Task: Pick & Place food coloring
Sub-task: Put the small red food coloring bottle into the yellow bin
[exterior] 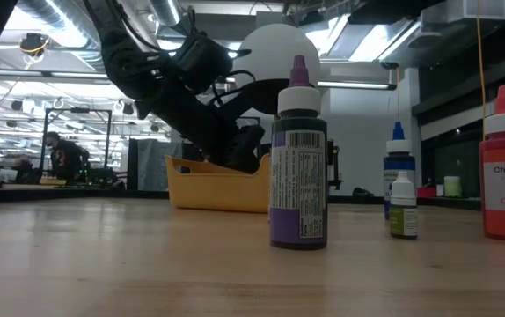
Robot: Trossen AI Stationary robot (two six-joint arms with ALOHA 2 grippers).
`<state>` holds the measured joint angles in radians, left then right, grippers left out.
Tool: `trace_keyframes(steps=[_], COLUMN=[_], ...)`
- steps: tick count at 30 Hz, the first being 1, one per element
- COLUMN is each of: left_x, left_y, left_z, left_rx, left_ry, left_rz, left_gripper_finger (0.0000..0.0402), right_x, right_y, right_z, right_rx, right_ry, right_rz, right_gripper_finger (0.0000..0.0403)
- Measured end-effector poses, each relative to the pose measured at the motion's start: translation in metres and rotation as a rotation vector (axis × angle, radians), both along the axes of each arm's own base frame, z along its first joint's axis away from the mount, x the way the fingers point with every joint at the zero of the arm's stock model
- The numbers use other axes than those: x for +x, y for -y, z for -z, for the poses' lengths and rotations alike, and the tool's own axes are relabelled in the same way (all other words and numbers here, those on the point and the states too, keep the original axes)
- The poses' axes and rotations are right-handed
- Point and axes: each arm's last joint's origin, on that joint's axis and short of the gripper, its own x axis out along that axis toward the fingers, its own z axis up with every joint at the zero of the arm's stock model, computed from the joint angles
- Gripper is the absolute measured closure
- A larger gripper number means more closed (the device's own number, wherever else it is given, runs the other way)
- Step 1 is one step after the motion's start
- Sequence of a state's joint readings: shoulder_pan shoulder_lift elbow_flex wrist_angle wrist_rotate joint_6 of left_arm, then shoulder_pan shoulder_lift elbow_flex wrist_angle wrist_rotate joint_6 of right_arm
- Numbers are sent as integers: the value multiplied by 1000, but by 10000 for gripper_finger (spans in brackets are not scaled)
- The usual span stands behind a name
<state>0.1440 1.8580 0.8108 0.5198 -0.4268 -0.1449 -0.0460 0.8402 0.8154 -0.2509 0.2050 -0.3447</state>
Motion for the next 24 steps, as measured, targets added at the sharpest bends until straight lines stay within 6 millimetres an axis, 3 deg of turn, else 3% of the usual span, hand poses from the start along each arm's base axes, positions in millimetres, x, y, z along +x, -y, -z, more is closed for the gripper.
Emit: trace_keyframes(steps=[9, 24], left_x=[3, 10], left_y=[2, 0], left_z=[12, 11], left_rx=[-15, -3], left_ry=[-20, -31], left_rz=[1, 18], left_gripper_finger=[343, 343], right_x=[0, 0], right_y=[0, -1], right_z=[0, 0], right_rx=[1, 8], right_ry=[0, 1], right_rz=[1, -18], right_gripper_finger=[238, 238])
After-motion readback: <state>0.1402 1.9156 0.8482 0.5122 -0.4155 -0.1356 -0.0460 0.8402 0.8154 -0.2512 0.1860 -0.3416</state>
